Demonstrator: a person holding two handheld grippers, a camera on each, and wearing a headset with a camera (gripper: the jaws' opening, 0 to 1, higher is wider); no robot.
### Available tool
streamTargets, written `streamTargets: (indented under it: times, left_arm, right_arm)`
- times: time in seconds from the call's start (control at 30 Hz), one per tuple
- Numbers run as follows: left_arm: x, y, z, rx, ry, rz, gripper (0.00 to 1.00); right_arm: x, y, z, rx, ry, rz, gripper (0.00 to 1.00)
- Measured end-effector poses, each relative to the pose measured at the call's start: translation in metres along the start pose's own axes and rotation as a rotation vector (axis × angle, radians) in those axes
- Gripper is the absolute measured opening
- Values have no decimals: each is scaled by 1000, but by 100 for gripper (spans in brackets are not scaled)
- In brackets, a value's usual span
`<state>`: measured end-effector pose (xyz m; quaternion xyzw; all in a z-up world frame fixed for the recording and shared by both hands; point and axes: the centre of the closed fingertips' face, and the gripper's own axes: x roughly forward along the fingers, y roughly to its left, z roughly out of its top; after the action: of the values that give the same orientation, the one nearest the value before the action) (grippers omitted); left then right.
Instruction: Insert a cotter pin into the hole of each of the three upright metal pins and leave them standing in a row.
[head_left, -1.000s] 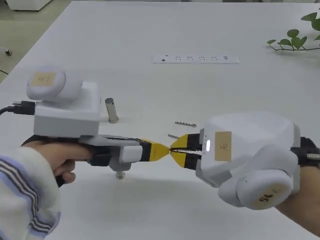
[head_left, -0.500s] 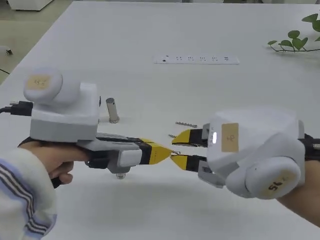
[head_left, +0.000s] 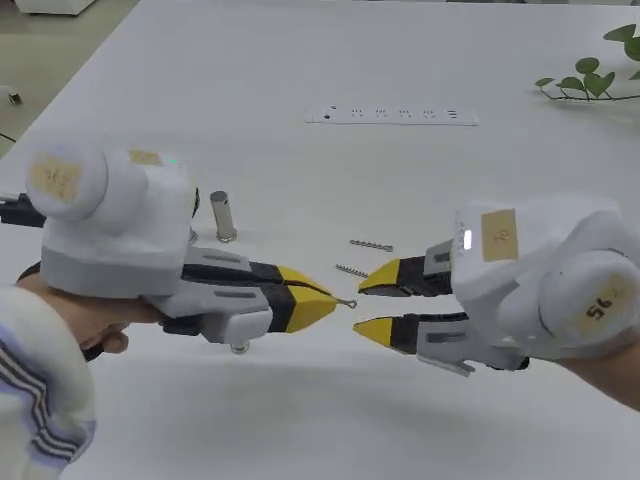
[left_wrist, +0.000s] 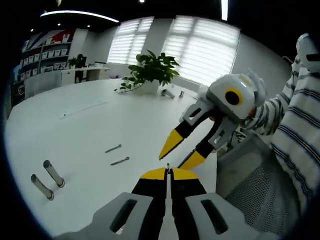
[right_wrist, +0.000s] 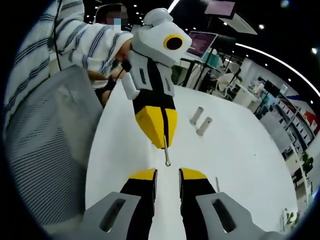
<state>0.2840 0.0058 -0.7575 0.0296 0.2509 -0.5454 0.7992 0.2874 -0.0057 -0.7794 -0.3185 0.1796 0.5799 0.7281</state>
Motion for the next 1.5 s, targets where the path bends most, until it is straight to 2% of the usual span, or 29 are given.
streamTargets:
  times: [0.03,0.1,0.17,0.3,0.53,0.63,0.83,1.03,1.37,1.43,1.5]
  left_arm:
    - [0,-3,3,14,-19,-12,0]
    - [0,-5,2,-5,-20,-22,0]
    - [-1,-6,2,24,-18,-31,0]
    - [-2,-9,4,41,-33,-49,0]
    - [-3,-15,6,106,-45,-81,0]
    - [-4,-17,5,120,-41,-95,0]
    - [-4,-21,3,137,-33,-112,0]
    - [-4,-22,3,142,-30,-115,0]
    - [-5,-23,-1,127,-21,-119,0]
    - [-5,-22,-2,118,-18,-117,0]
    - [-6,-21,-6,70,-5,-118,0]
  right_arm:
    - [0,1,1,20,-10,13,18]
    - [-1,5,3,73,-37,50,18]
    - [-2,5,4,100,-56,67,18]
    - [-4,6,6,150,-84,102,17]
    - [-7,13,9,163,-109,160,15]
    - [-8,14,13,176,-130,176,14]
    - [-9,18,16,181,-140,204,12]
    - [-8,26,20,176,-145,241,8]
    - [-4,27,19,156,-130,254,5]
    - [-3,26,19,155,-131,254,5]
    - [-3,27,19,157,-127,260,5]
